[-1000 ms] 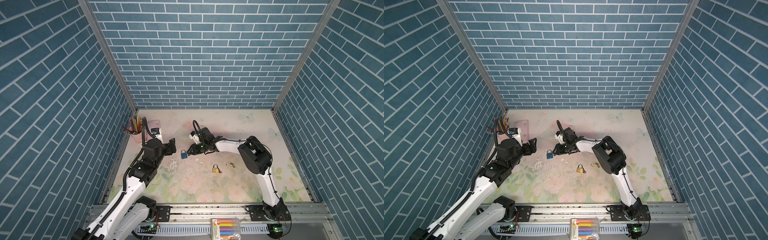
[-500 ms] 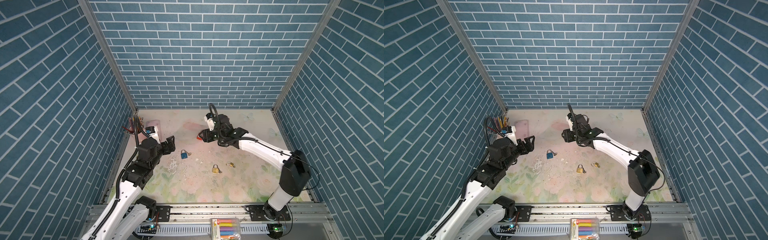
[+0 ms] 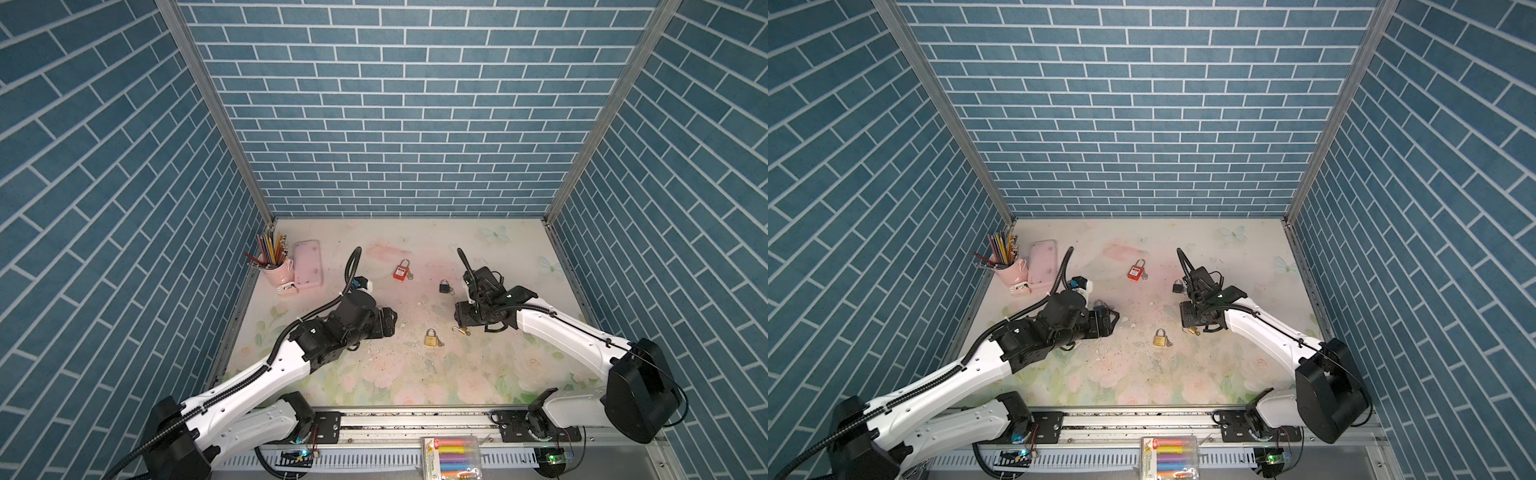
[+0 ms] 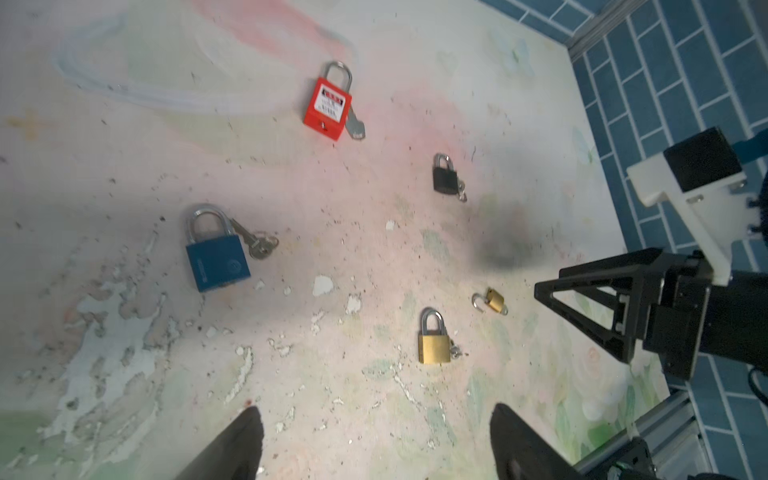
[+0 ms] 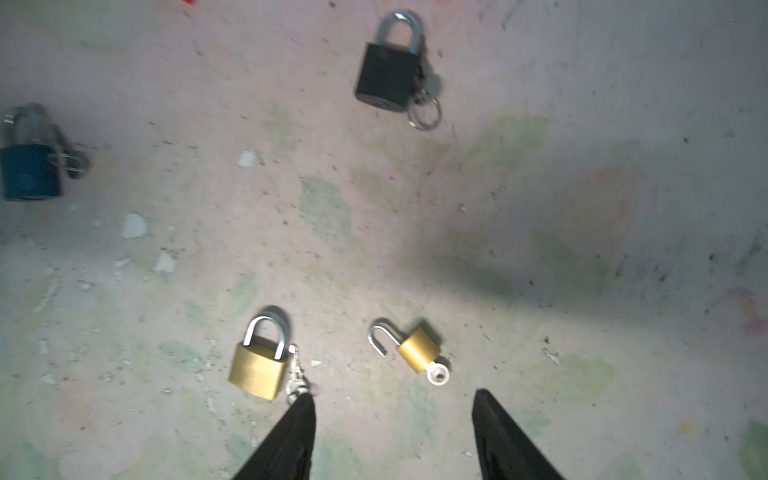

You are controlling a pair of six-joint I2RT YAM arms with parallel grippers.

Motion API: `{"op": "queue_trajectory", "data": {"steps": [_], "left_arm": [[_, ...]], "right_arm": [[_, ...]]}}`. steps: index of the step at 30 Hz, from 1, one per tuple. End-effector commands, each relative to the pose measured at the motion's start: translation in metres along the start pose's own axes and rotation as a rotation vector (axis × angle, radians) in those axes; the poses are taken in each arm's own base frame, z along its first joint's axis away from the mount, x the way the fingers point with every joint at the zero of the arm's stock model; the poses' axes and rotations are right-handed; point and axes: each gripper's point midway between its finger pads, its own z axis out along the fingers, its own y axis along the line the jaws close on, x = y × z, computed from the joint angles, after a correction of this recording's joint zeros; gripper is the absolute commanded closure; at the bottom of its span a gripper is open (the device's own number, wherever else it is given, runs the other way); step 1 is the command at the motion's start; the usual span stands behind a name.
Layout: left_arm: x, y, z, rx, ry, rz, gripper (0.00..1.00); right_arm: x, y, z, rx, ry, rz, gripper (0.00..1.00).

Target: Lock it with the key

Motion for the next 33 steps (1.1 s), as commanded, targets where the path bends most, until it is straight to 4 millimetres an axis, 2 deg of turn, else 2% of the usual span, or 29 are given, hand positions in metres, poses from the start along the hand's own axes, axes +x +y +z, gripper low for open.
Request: {"op": "queue_trajectory", "data": {"steps": [1, 6, 10, 16, 20, 27, 33], "left_arm": [[0.008, -0.001, 0.009, -0.004, -0.015, -0.078, 0.13], [0.012, -0.008, 0.013, 0.013, 0.001, -0.066, 0.13], [0.012, -0.003, 0.012, -0.022, 0.003, -0.035, 0.14], [0.016, 0.001, 0.012, -0.033, 0.021, -0.024, 0.13], [0.022, 0.001, 0.014, -0.031, 0.048, -0.023, 0.13], [0.022, 0.001, 0.017, -0.032, 0.044, -0.022, 0.13], [0.022, 0.0, 0.019, -0.036, 0.05, -0.016, 0.13]], "right_arm": [[0.006, -0.008, 0.009, -0.008, 0.043, 0.018, 0.4], [0.015, -0.011, 0.036, -0.006, 0.136, -0.037, 0.42], [0.02, -0.011, 0.059, 0.003, 0.208, -0.084, 0.47], [0.026, -0.013, 0.075, 0.019, 0.261, -0.102, 0.49], [0.03, -0.018, 0.078, 0.047, 0.285, -0.098, 0.52], [0.037, -0.02, 0.067, 0.061, 0.302, -0.043, 0.6], [0.046, -0.019, 0.065, 0.064, 0.32, -0.024, 0.62]]}}
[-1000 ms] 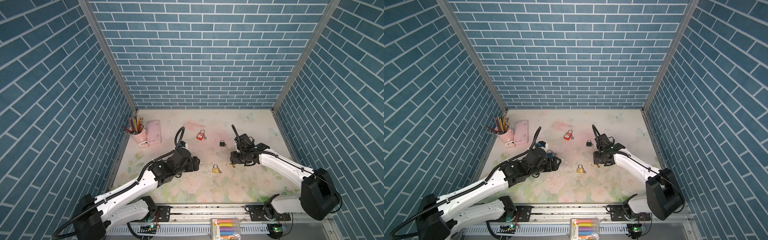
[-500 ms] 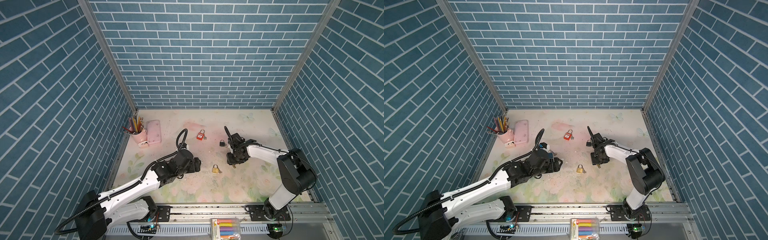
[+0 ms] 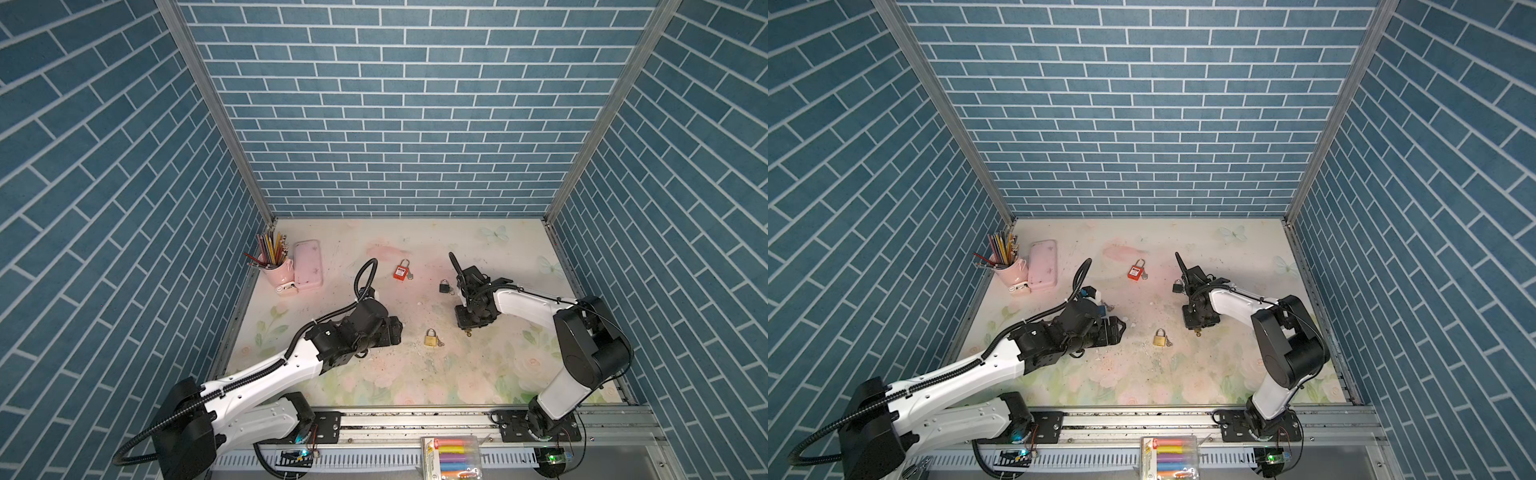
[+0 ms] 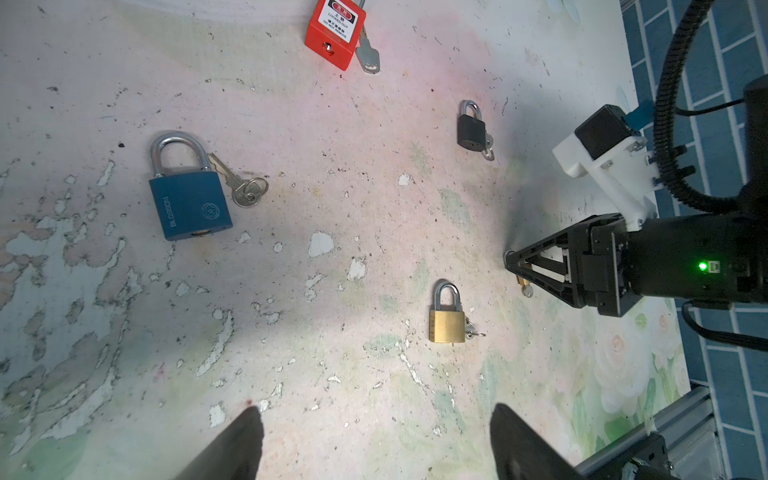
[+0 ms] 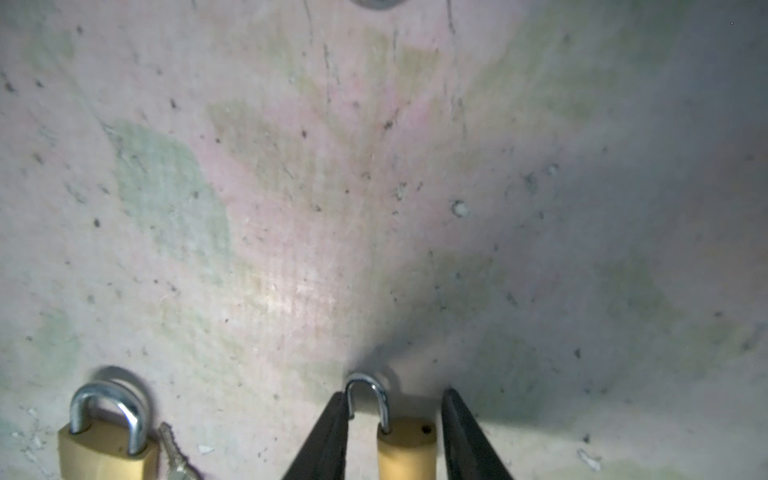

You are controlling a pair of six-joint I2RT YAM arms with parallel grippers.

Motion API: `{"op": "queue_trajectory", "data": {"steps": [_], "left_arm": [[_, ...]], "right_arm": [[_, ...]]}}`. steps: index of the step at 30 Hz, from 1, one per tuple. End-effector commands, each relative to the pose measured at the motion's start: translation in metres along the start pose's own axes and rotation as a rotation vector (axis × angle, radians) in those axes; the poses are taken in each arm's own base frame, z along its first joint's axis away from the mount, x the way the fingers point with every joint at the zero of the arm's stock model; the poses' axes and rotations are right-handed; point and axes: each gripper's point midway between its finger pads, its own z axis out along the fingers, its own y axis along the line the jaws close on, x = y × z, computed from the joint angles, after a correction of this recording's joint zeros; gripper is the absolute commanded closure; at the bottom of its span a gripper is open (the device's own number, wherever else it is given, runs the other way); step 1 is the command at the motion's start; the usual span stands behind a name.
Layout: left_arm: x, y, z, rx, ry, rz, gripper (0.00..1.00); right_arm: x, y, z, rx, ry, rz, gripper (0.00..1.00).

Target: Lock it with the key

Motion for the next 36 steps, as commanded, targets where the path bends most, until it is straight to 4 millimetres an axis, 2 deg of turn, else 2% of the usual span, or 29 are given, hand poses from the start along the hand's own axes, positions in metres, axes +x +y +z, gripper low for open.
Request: {"op": "queue_trajectory", "data": {"steps": [1, 6, 9, 13, 23, 33, 36], "left_arm": [[-0.001, -0.001, 0.001, -0.009, -0.004, 0.013, 0.13], [-0.002, -0.001, -0.001, -0.004, -0.007, 0.019, 0.13], [-0.002, -0.002, -0.001, -0.002, -0.01, 0.022, 0.14], [-0.002, -0.002, -0.002, -0.001, -0.007, 0.026, 0.13], [-0.004, 0.001, -0.003, -0.007, -0.024, 0.018, 0.13], [-0.011, 0.0, -0.005, -0.027, -0.046, 0.018, 0.13], [-0.015, -0.003, -0.006, -0.032, -0.048, 0.026, 0.14]], "right_arm": [[0.032, -0.005, 0.005, 0.027, 0.106, 0.033, 0.62], [0.035, -0.003, 0.0, 0.045, 0.094, 0.034, 0.53], [0.037, -0.005, -0.002, 0.054, 0.088, 0.049, 0.53], [0.042, -0.009, 0.0, 0.072, 0.089, 0.065, 0.56], [0.043, -0.006, 0.001, 0.06, 0.085, 0.12, 0.75], [0.038, 0.026, -0.001, 0.004, 0.056, 0.141, 0.75], [0.034, 0.023, -0.004, 0.015, 0.032, 0.154, 0.68]]}}
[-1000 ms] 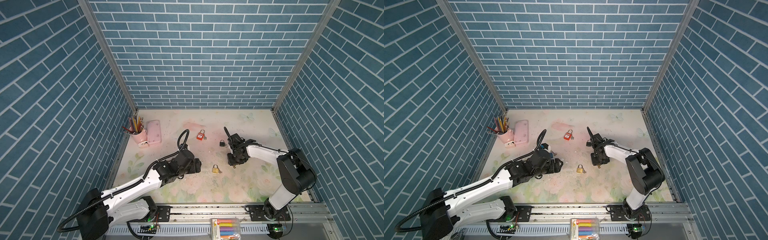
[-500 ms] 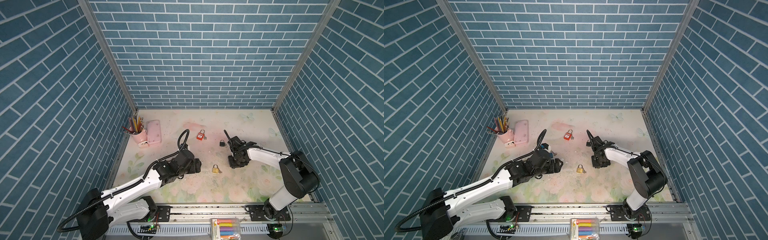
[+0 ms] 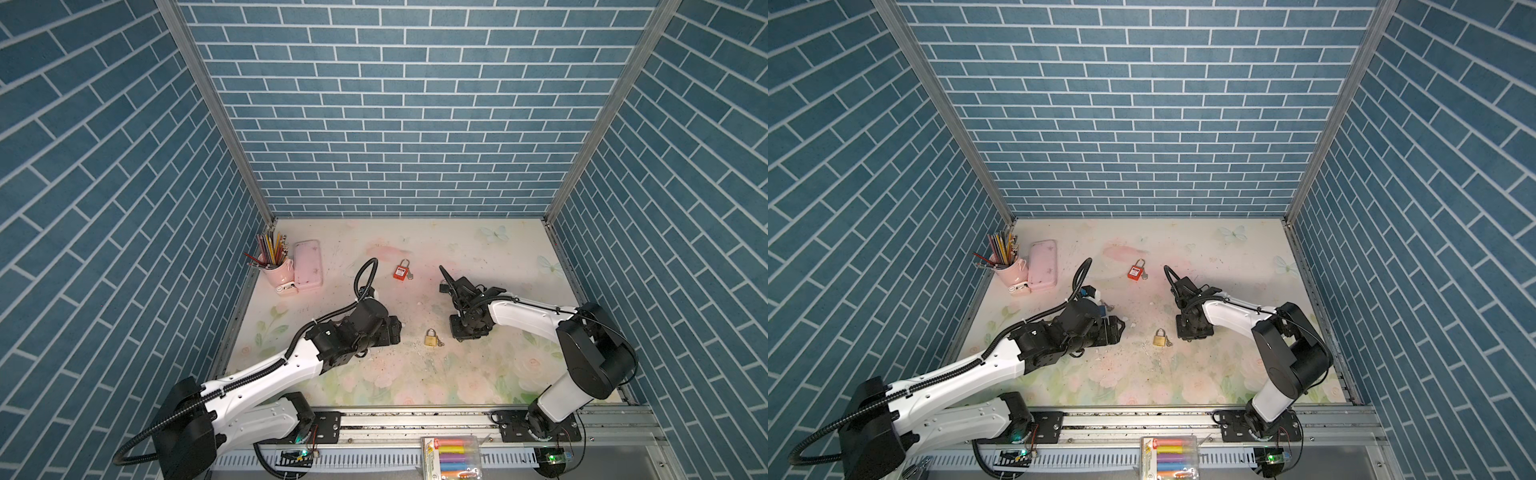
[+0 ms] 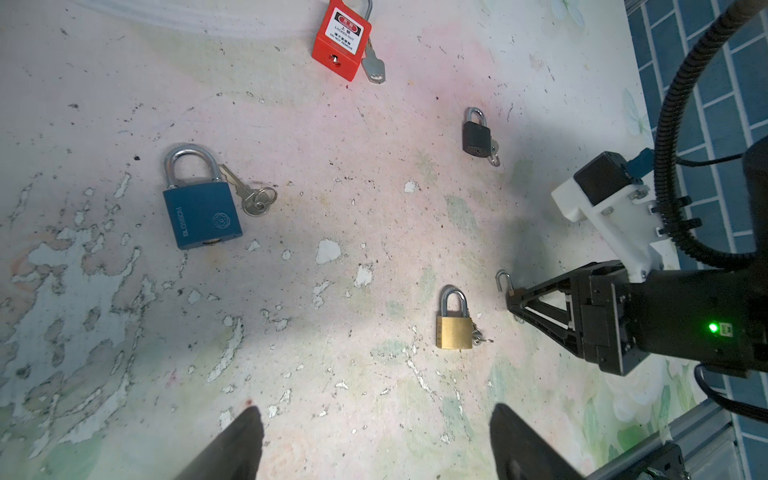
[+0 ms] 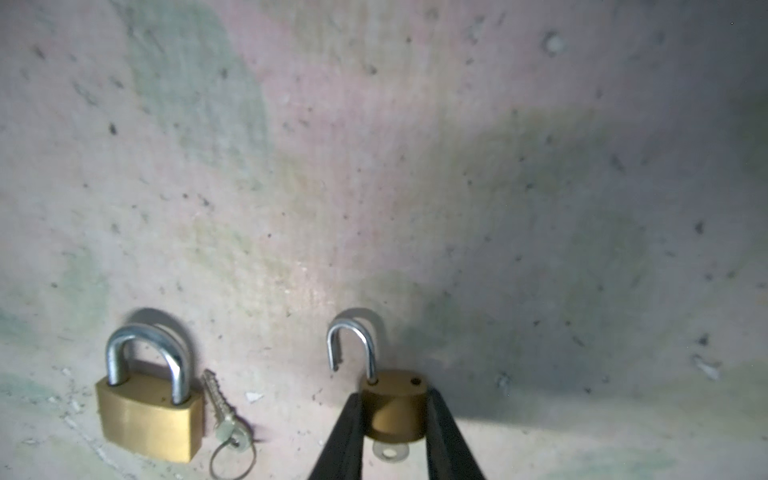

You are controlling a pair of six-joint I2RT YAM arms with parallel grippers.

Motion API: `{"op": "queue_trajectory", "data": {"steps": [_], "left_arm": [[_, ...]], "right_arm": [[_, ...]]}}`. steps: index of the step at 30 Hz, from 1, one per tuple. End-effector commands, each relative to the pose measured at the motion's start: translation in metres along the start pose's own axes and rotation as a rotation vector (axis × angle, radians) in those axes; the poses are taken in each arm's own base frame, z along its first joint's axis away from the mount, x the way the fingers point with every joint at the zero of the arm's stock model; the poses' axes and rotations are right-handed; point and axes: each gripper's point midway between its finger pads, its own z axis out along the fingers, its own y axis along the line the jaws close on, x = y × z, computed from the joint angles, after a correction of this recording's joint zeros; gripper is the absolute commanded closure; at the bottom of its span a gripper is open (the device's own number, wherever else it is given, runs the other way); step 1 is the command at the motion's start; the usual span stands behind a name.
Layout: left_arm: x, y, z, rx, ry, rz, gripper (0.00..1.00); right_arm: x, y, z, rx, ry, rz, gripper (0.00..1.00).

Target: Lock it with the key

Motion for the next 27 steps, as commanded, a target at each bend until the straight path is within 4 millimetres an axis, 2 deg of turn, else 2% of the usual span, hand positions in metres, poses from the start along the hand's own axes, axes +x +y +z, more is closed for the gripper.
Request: {"op": "queue_trajectory", "data": {"steps": [1, 5, 8, 11, 13, 18, 25, 27], "left_arm": [[-0.011, -0.005, -0.005, -0.015, -0.026, 0.012, 0.13], [-0.011, -0.009, -0.004, -0.029, -0.013, 0.0, 0.13], [-0.011, -0.018, -0.003, -0.046, -0.003, 0.008, 0.14], [-0.008, -0.033, 0.0, -0.073, 0.014, 0.037, 0.14], [-0.004, -0.046, 0.004, -0.095, 0.027, 0.054, 0.14], [0.015, -0.086, 0.022, -0.121, 0.075, 0.089, 0.16], [0.053, -0.135, 0.067, -0.173, 0.175, 0.105, 0.2], [0.057, -0.147, 0.077, -0.187, 0.178, 0.109, 0.22]], "right_arm": [[0.002, -0.003, -0.005, 0.016, -0.009, 0.056, 0.64], [-0.015, -0.001, -0.032, -0.003, -0.113, 0.047, 0.52], [-0.031, -0.004, -0.065, -0.013, -0.243, 0.051, 0.44], [-0.038, -0.022, -0.095, 0.0, -0.356, 0.1, 0.43], [-0.036, -0.042, -0.107, 0.02, -0.413, 0.163, 0.43], [-0.021, -0.092, -0.112, 0.055, -0.484, 0.377, 0.45], [-0.007, -0.122, -0.111, 0.049, -0.488, 0.497, 0.47], [-0.004, -0.128, -0.111, 0.052, -0.486, 0.525, 0.48]]}}
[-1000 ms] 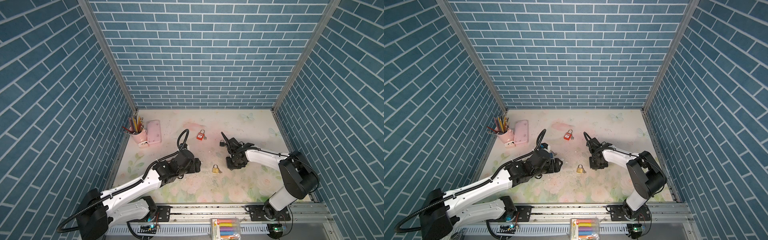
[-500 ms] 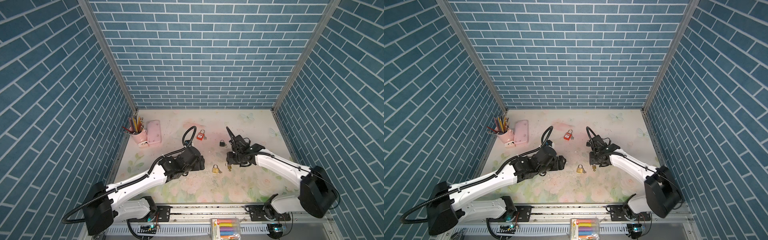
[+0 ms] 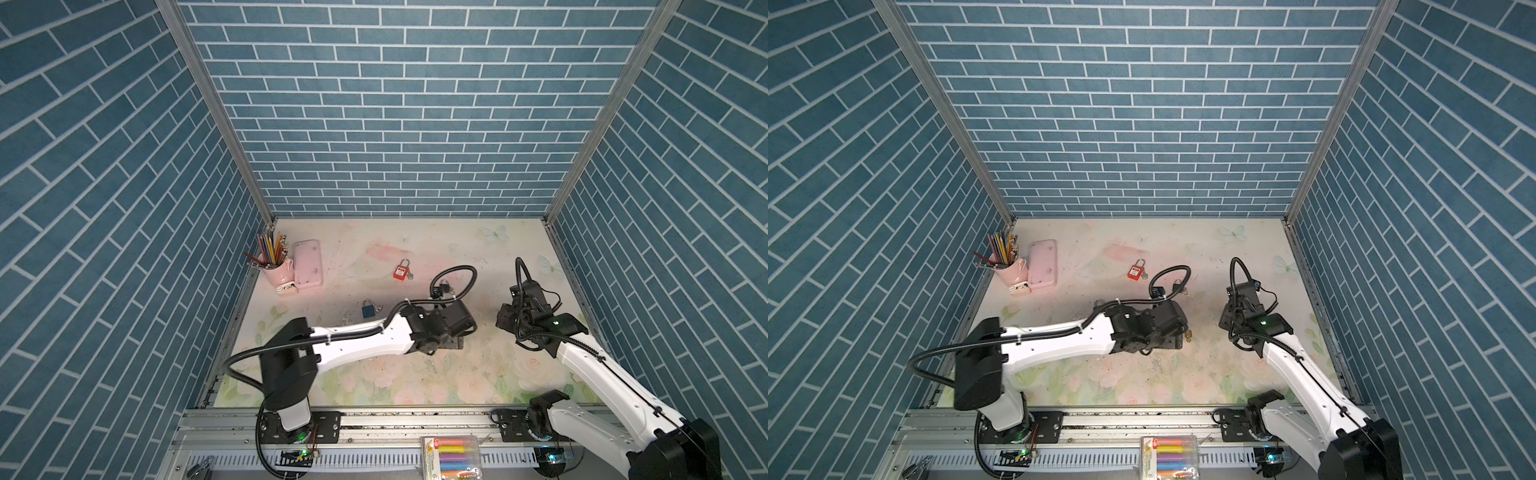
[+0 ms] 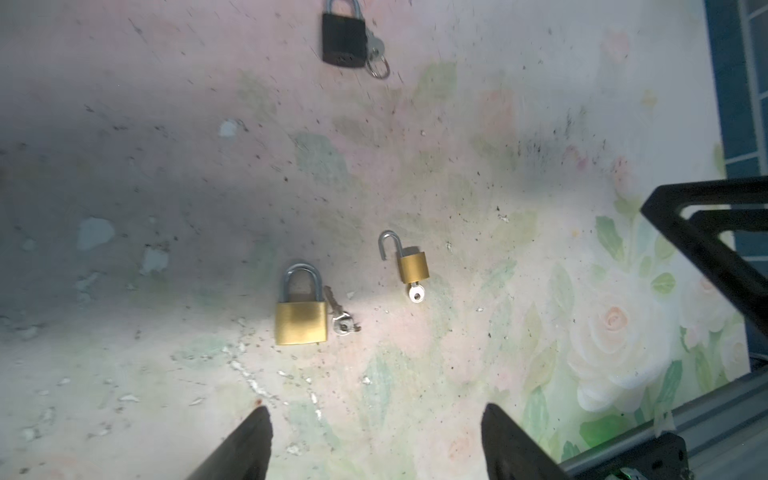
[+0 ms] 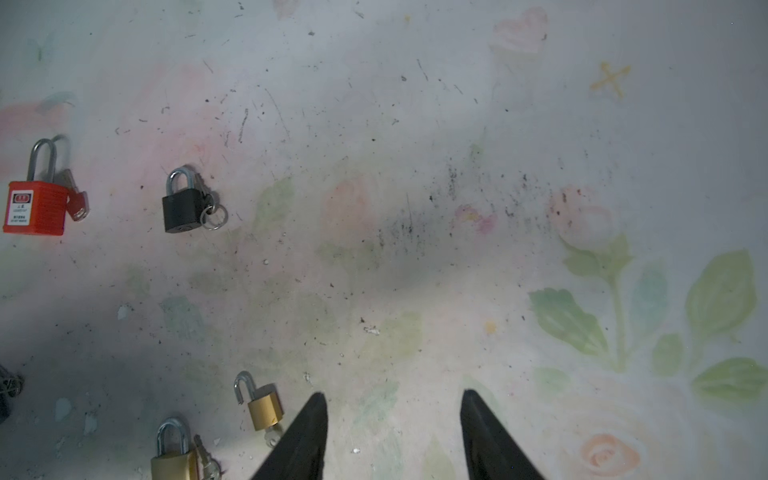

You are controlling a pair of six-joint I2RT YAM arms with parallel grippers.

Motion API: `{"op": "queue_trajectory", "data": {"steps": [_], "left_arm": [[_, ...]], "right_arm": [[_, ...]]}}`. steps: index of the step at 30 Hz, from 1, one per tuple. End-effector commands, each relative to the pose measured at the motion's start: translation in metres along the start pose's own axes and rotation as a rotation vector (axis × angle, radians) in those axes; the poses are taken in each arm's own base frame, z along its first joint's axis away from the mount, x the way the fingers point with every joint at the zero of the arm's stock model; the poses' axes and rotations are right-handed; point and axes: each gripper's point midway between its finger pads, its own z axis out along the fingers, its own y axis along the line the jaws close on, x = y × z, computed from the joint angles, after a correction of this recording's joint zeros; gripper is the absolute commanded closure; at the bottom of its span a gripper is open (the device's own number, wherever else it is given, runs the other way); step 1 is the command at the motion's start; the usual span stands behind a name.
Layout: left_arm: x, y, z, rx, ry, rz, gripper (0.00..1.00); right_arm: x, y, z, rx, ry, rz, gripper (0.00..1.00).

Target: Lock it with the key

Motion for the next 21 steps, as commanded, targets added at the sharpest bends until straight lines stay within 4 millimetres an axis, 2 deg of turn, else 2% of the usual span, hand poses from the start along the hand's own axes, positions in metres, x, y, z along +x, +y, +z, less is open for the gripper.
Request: {"op": "queue_trajectory", "data": {"steps": [1, 3, 8, 16, 21], "left_arm": [[0.005, -0.008, 0.011, -0.072, 0.008, -0.02, 0.23], [0.006, -0.017, 0.021, -0.079, 0.009, -0.023, 0.25], [0.014, -0.02, 0.049, -0.134, 0.038, -0.041, 0.33], [0.016, -0.024, 0.078, -0.192, 0.056, -0.016, 0.42], [0.012, -0.022, 0.091, -0.209, 0.058, -0.026, 0.46]], "right_arm": [[0.002, -0.013, -0.003, 0.024, 0.007, 0.082, 0.48], [0.004, -0.019, -0.002, 0.034, 0.012, 0.095, 0.48], [0.007, -0.025, 0.001, 0.024, 0.026, 0.102, 0.48], [0.006, -0.029, 0.001, 0.005, 0.018, 0.102, 0.49], [0.005, -0.029, 0.003, 0.0, 0.018, 0.104, 0.49]]}}
